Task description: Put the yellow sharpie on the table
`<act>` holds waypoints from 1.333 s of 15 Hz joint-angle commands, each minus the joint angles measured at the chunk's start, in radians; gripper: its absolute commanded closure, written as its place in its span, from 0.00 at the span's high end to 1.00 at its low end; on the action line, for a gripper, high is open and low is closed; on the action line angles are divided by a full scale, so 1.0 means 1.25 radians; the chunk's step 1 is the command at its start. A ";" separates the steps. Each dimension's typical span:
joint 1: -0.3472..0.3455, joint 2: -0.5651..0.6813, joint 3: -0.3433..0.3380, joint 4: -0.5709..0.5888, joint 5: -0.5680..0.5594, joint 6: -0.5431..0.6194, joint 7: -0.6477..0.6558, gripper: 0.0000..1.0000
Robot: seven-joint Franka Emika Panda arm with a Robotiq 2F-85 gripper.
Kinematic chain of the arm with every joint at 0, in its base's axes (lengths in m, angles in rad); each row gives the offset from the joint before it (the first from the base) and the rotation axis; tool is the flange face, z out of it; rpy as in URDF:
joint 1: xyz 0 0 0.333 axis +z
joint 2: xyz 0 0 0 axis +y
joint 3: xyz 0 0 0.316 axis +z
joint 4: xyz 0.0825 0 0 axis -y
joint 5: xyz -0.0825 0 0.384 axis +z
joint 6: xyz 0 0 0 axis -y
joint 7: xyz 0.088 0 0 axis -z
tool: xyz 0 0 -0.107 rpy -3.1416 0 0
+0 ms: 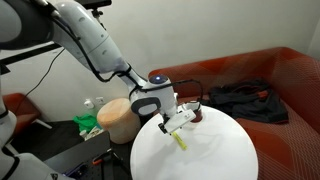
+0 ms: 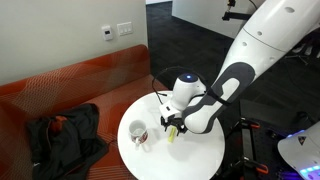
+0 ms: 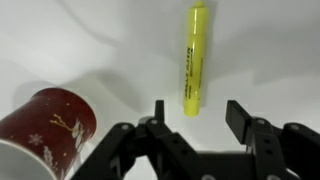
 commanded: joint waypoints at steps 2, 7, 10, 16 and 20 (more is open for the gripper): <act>-0.049 -0.008 0.035 0.001 -0.136 0.009 0.123 1.00; -0.107 -0.041 0.087 -0.030 -0.206 0.013 0.169 1.00; -0.137 -0.071 0.113 -0.057 -0.217 0.017 0.172 1.00; -0.126 -0.168 0.095 -0.139 -0.227 0.043 0.212 1.00; -0.129 -0.229 0.099 -0.192 -0.244 0.063 0.231 1.00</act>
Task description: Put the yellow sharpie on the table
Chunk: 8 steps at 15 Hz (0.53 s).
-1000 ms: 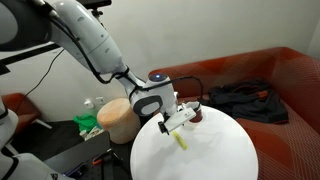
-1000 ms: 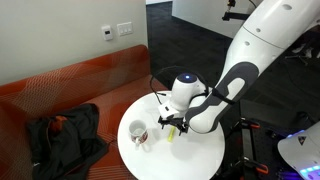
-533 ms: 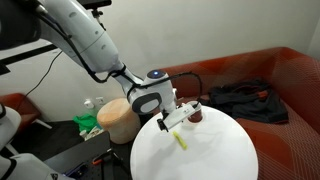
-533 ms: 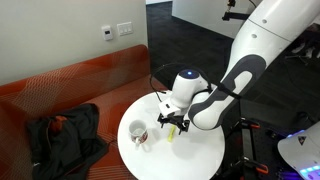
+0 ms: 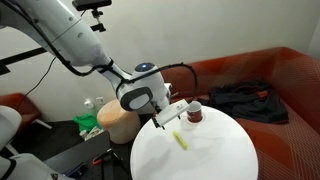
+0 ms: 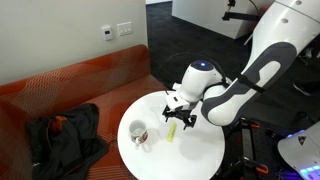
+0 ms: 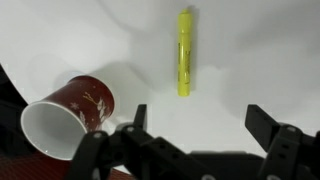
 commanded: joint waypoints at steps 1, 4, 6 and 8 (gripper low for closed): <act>-0.013 -0.013 0.010 -0.012 -0.029 0.006 0.028 1.00; -0.012 -0.043 0.010 -0.039 -0.030 0.009 0.028 1.00; -0.012 -0.046 0.009 -0.042 -0.029 0.009 0.028 1.00; -0.012 -0.046 0.009 -0.042 -0.030 0.009 0.028 1.00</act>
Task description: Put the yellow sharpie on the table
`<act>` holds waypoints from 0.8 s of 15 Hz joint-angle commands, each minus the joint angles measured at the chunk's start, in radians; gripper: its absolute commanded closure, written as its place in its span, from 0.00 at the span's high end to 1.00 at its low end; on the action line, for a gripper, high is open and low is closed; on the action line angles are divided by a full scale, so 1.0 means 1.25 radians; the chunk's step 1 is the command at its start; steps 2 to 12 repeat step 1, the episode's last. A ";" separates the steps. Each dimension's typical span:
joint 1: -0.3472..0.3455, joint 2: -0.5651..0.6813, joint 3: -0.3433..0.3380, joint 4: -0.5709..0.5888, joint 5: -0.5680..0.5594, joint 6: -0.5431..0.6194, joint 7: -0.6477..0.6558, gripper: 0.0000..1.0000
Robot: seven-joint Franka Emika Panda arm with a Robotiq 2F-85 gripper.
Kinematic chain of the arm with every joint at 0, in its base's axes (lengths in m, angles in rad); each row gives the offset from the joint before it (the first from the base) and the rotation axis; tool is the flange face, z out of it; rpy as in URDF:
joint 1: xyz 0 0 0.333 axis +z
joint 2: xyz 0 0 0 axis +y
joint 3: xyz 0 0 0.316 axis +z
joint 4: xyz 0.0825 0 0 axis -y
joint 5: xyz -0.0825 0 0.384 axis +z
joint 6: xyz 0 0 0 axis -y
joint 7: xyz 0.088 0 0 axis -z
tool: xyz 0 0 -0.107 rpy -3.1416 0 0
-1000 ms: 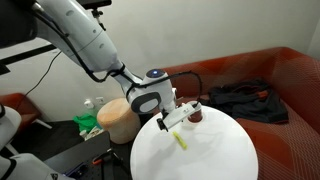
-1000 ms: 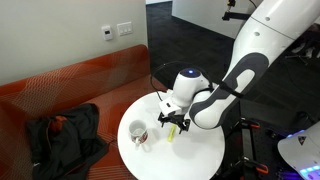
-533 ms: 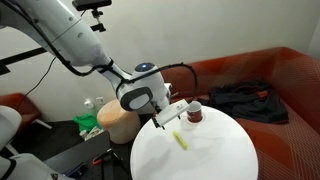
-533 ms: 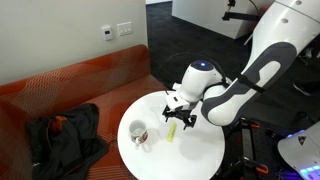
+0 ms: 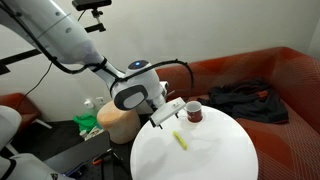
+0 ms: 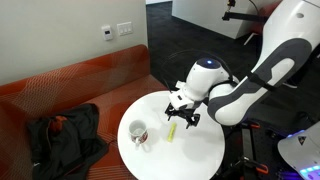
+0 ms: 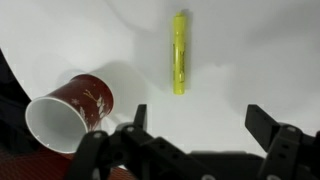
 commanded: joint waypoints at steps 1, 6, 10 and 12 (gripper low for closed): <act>-0.012 0.002 0.009 0.001 -0.019 0.000 0.016 1.00; -0.012 0.002 0.009 0.001 -0.019 0.000 0.016 1.00; -0.012 0.002 0.009 0.001 -0.019 0.000 0.016 1.00; -0.012 0.002 0.009 0.001 -0.019 0.000 0.016 1.00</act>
